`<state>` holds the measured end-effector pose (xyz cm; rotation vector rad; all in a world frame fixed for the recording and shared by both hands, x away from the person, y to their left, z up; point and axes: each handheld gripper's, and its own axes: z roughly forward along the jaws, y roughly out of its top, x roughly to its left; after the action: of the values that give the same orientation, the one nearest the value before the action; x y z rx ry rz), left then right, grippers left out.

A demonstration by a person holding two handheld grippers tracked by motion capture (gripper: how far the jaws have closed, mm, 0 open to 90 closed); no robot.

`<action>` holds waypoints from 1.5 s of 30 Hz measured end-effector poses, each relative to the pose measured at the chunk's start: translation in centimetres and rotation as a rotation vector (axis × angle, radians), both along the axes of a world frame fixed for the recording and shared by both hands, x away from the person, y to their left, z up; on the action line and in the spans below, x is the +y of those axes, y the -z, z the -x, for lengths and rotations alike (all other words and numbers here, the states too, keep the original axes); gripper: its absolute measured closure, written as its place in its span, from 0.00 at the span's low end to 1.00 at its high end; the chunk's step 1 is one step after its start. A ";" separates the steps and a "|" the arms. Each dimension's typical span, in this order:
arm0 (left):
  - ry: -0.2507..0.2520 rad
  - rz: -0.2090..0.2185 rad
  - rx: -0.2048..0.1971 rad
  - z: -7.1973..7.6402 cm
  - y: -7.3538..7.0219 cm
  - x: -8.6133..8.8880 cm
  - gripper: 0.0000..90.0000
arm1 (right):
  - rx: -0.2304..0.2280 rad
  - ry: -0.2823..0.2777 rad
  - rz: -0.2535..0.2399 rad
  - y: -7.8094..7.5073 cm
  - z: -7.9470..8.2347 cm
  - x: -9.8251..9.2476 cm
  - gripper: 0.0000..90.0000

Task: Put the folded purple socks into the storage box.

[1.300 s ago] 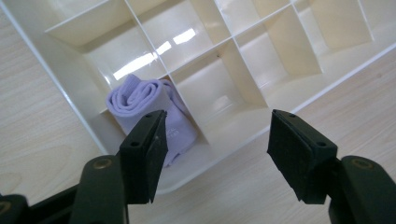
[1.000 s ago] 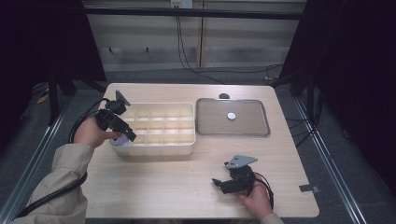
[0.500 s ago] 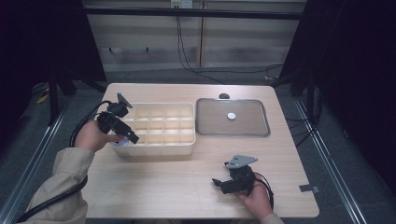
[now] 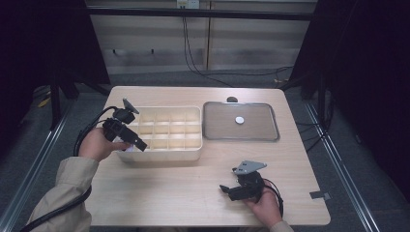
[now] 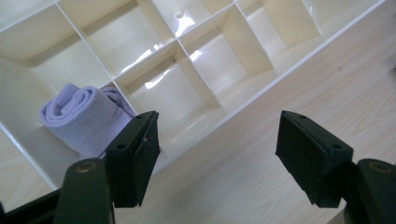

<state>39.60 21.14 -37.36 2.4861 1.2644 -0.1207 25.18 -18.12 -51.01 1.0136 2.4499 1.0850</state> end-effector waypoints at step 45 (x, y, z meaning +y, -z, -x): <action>0.089 0.066 -0.008 3.2 2.1 -0.6 0.29 | -0.004 -0.005 0.002 0.0 0.0 0.0 0.22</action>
<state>36.37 20.52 -39.50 2.4838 1.1291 -0.1718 25.22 -18.15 -51.02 1.0039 2.4511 1.0846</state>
